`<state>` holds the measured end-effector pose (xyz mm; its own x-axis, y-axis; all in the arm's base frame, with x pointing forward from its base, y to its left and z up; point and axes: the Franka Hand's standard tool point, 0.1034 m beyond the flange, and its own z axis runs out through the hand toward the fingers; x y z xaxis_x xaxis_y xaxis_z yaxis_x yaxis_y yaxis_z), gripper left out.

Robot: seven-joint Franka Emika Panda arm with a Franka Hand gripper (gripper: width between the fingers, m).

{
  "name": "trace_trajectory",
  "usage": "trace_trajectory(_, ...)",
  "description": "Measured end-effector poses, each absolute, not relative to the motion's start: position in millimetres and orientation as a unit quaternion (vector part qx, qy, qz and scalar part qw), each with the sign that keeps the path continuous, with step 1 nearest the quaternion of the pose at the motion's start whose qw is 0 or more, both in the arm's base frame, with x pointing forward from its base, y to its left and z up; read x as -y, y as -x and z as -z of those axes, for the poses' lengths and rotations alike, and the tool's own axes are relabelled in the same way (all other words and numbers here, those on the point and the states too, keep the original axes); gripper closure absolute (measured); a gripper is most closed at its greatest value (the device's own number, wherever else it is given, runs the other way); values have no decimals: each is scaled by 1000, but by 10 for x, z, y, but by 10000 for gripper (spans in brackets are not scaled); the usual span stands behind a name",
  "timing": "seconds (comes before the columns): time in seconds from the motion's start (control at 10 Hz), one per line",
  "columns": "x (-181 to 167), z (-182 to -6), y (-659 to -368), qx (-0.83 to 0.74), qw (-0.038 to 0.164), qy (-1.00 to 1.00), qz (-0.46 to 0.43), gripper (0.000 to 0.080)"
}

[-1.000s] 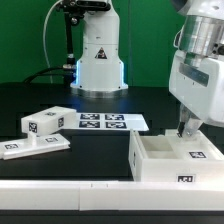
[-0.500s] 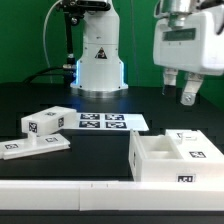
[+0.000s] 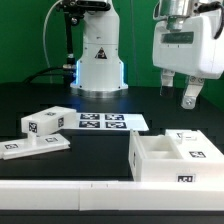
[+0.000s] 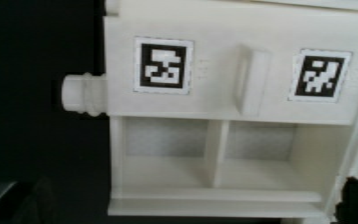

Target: Assemble cabinet

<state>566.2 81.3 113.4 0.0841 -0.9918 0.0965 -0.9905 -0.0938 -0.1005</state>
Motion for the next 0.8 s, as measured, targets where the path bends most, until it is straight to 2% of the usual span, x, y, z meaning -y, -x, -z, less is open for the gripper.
trace_trajectory(0.1,-663,-1105,-5683,-660,11,747,78,2)
trace_trajectory(0.4,-266,-1095,-5700,-637,5,767,79,3)
trace_trajectory(0.7,-302,-1081,-5693,-635,4,769,79,3)
trace_trajectory(0.8,-230,-1080,-5720,-622,11,778,93,3)
